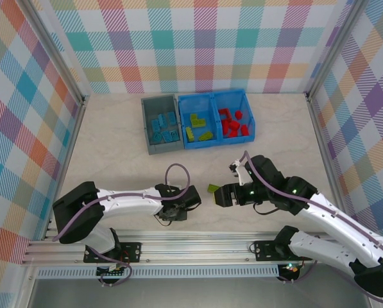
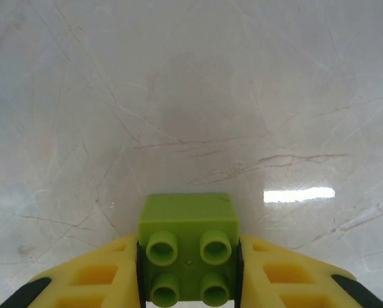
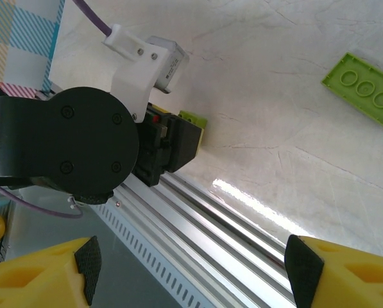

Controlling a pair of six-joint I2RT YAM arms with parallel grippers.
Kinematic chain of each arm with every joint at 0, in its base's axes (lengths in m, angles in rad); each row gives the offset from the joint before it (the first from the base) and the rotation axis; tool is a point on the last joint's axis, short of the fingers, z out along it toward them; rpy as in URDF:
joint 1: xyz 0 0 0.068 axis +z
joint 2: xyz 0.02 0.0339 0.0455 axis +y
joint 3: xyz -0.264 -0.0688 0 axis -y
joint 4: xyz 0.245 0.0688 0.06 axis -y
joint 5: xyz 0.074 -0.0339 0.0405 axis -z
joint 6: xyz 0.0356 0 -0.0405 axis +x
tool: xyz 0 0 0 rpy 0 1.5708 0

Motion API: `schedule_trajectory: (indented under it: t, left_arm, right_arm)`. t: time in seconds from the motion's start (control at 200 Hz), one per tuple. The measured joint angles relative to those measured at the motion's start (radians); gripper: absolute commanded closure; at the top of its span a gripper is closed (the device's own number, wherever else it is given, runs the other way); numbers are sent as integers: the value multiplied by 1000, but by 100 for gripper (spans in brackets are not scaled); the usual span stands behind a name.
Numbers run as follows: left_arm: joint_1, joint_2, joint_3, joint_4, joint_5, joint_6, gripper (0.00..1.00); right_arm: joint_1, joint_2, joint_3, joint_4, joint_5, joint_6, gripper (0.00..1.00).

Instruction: Sort the legos into containers by color

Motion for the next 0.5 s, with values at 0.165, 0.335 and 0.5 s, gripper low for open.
schedule_trajectory:
  t: [0.165,0.335,0.5]
  left_arm:
    - [0,-16,87,-78,-65,22,67]
    - [48,-15,339,-148,-96,122,67]
    - [214,63,629,-159,-66,251,67]
  right_arm:
    - [0,-1,0,-1,43,3,27]
    - [0,-19,1,15,204,-3,28]
    - [0,11,42,124,373,-51,26]
